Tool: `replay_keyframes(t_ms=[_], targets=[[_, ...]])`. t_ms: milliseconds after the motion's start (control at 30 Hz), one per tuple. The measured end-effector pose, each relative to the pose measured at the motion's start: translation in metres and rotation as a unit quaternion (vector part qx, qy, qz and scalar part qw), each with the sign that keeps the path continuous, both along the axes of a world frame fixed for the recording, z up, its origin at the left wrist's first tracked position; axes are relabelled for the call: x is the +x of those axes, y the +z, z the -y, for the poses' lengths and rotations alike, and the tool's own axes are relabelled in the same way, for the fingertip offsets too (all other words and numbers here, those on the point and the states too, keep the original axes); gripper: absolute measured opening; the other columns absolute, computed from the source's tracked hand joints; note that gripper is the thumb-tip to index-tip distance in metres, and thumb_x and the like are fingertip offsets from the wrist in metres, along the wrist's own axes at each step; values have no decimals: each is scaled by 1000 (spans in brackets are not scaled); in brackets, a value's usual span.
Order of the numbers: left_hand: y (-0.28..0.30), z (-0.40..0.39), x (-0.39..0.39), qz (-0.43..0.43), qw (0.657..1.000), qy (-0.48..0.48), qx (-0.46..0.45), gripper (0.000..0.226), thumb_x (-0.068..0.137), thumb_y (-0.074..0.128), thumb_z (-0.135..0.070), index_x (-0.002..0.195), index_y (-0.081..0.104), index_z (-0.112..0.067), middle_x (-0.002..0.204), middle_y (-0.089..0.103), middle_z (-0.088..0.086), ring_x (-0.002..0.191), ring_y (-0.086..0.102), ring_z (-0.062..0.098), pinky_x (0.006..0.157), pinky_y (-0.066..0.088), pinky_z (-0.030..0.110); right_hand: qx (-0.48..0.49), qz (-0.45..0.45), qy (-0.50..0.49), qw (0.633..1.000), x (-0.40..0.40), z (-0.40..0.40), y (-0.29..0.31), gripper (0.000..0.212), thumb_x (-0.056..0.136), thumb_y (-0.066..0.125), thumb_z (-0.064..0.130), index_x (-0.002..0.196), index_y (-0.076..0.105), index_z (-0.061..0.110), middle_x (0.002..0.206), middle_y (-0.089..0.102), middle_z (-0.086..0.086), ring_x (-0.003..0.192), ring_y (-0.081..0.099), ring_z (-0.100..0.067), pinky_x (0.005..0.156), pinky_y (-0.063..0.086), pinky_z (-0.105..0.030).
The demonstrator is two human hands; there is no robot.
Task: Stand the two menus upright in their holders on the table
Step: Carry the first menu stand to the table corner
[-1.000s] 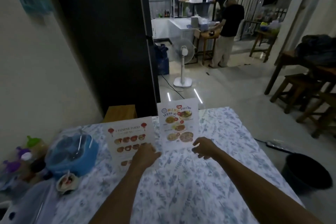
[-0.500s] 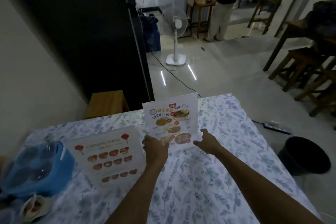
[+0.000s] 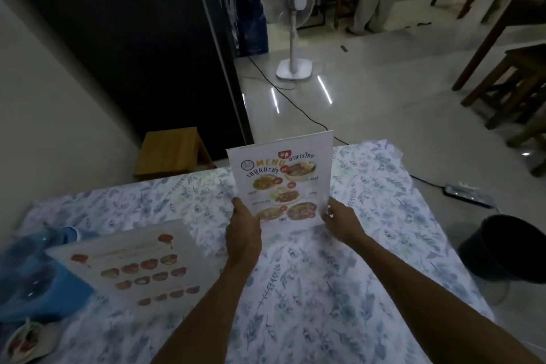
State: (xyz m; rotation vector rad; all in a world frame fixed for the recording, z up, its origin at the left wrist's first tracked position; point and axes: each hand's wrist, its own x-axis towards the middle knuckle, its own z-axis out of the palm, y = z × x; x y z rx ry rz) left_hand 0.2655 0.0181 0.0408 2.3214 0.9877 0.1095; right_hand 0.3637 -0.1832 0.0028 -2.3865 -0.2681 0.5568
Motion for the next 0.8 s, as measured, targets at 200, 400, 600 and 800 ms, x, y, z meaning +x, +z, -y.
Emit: replay_keyframes(t_ms=[200, 400, 600, 800], targets=[[6, 52, 77, 35, 998, -50, -19, 58, 88, 68, -34, 130, 32, -14, 119, 63, 19, 97, 66, 36, 70, 57, 45, -29, 30, -5, 999, 82, 68, 7, 44, 96, 53, 20, 140, 49, 21, 127, 68, -9, 107, 65, -31, 85, 53, -36], [0, 107, 164, 70, 994, -66, -47, 58, 89, 68, -34, 131, 34, -13, 122, 64, 18, 98, 67, 35, 73, 59, 45, -33, 79, -16, 996, 167, 128, 12, 42, 94, 55, 14, 136, 54, 19, 127, 68, -7, 109, 66, -28, 79, 45, -25], [-13, 128, 219, 63, 995, -74, -18, 60, 89, 66, -33, 132, 30, -11, 114, 64, 23, 90, 67, 37, 68, 59, 47, -22, 73, -24, 997, 224, 150, -6, 48, 96, 54, 15, 143, 48, 21, 122, 70, -7, 109, 65, -30, 79, 40, -24], [-21, 133, 245, 64, 995, -83, -3, 51, 90, 67, -29, 125, 32, -14, 112, 65, 20, 88, 67, 35, 66, 58, 45, -20, 83, -28, 996, 250, 152, -26, 43, 95, 50, 11, 138, 51, 16, 124, 68, -11, 108, 63, -32, 81, 43, -28]])
